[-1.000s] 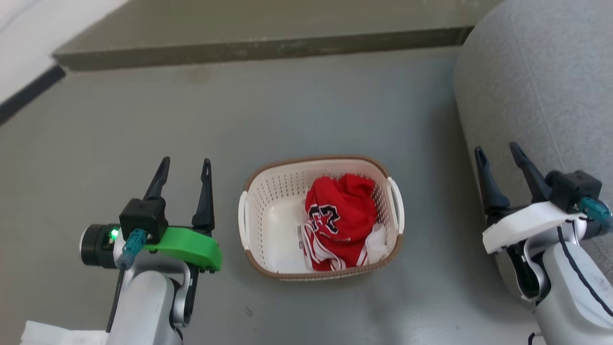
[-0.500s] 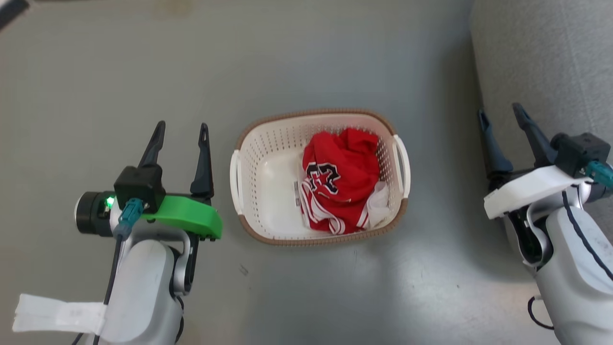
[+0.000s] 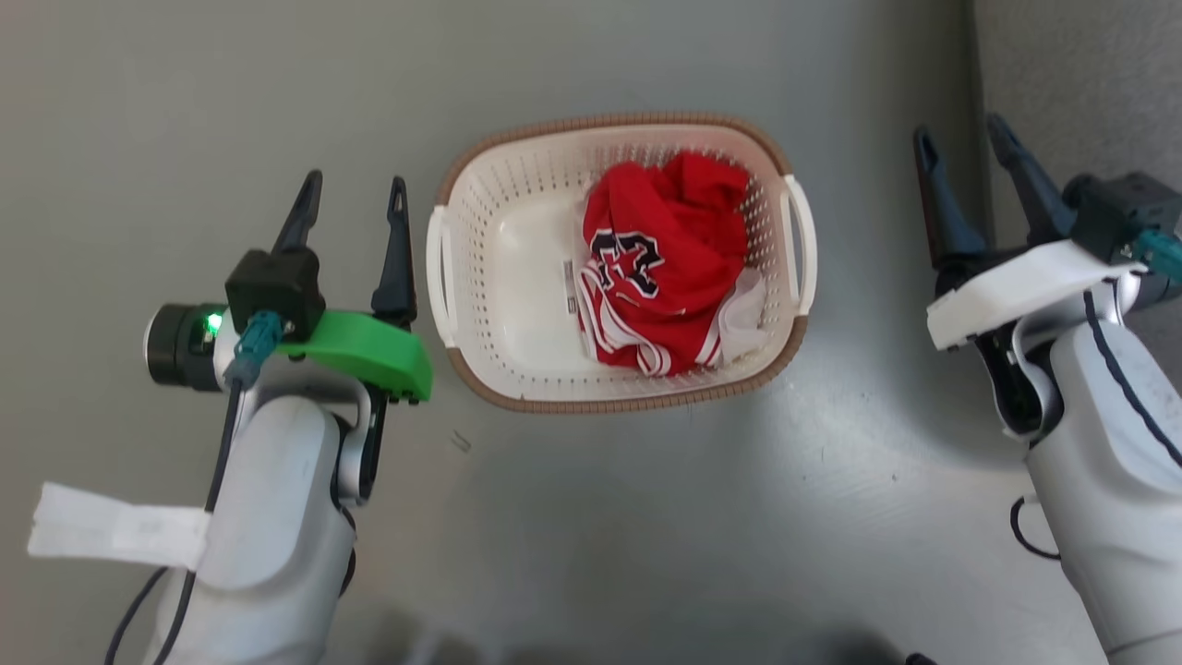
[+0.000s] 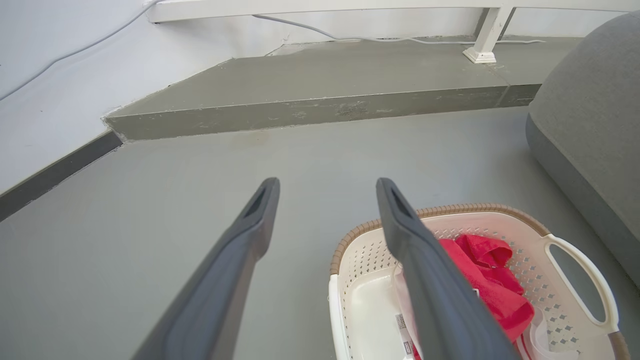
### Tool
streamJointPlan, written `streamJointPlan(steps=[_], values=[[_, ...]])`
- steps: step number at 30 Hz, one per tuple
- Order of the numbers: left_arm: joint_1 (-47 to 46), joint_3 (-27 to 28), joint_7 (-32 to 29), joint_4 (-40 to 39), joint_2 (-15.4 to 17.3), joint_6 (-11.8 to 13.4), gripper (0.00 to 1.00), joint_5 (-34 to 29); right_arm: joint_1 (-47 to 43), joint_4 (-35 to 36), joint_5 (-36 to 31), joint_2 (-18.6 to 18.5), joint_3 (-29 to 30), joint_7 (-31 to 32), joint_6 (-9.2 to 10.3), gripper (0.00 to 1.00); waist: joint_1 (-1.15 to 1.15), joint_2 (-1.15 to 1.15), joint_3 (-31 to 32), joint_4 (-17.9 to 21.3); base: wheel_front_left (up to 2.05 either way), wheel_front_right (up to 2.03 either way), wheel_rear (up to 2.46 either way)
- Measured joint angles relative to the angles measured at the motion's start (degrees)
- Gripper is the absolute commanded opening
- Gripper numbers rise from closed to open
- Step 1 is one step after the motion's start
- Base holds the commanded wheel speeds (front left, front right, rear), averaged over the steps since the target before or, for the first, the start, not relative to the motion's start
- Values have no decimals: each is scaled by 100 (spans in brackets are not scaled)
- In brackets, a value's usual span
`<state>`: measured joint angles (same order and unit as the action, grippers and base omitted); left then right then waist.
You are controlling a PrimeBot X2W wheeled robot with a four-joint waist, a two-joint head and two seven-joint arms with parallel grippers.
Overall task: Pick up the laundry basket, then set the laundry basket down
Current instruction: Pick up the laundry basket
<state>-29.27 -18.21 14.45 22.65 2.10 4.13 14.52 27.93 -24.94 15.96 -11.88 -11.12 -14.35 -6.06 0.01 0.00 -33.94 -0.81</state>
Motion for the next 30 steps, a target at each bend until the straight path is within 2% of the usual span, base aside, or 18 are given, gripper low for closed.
streamJointPlan(steps=[10, 30], values=[[-708, -152, -78, 535, -29, -16, 100, 104, 578, -345, -69, 4, -151, -8, -47, 100, 0, 0, -733, 14, 0, 0, 0], [-1500, -580, -441, 1936, -69, -344, 100, 747, 1190, -1488, -143, 352, -721, -24, -100, 100, -1, 0, -1685, 126, 0, 0, 0]])
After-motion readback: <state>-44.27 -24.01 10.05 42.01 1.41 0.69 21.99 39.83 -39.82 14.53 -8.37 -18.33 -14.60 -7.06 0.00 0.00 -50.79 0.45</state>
